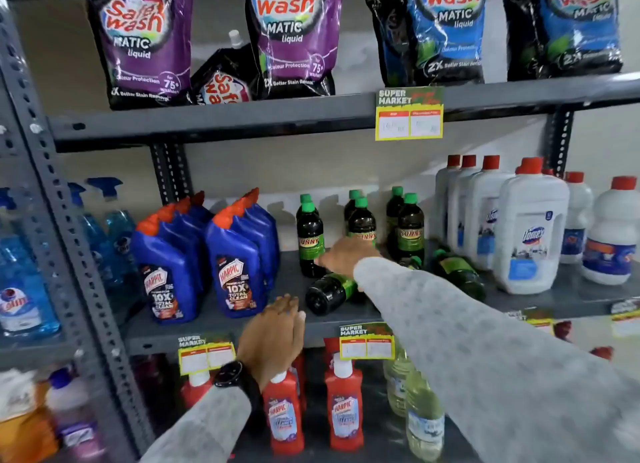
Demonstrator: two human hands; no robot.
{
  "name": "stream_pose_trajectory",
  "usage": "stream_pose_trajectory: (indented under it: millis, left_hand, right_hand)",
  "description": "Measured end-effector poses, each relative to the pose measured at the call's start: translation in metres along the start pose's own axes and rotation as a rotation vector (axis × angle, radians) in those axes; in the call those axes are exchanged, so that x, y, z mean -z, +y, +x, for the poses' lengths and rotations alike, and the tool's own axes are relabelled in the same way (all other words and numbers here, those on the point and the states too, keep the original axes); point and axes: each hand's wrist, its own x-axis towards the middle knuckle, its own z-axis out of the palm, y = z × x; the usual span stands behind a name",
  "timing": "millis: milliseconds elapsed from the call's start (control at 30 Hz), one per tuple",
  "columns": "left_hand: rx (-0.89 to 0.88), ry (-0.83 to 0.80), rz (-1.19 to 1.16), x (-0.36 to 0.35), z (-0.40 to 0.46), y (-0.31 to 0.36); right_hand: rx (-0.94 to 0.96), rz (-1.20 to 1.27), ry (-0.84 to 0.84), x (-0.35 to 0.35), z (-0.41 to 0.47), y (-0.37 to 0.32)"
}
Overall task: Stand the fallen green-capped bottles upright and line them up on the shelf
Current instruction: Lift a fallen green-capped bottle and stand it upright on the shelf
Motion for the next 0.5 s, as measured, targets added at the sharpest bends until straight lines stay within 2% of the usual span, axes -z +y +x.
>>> stream_pose_trajectory:
  millis: [100, 167, 267, 500]
  left_hand:
    - [0.012, -0.019, -0.036, -0.009, -0.003, -0.004]
    - [0.012, 0.001, -0.014, -0.019, -0.004, -0.007]
    - [0.002, 0.069, -0.007, -0.028, -0.003, -0.011]
    - [0.004, 0.095, 0.003, -0.032, -0.005, -0.011]
  right_hand:
    - [-0.04, -0.138, -0.063, -0.013, 0.02, -0.008]
    - [-0.102, -0.138, -0.142, -0.022, 0.025, -0.012]
    - [-0.19, -0.03, -0.182, -0.031, 0.022, -0.009]
    - [-0.272, 0.287, -0.213, -0.017, 0.019, 0.003]
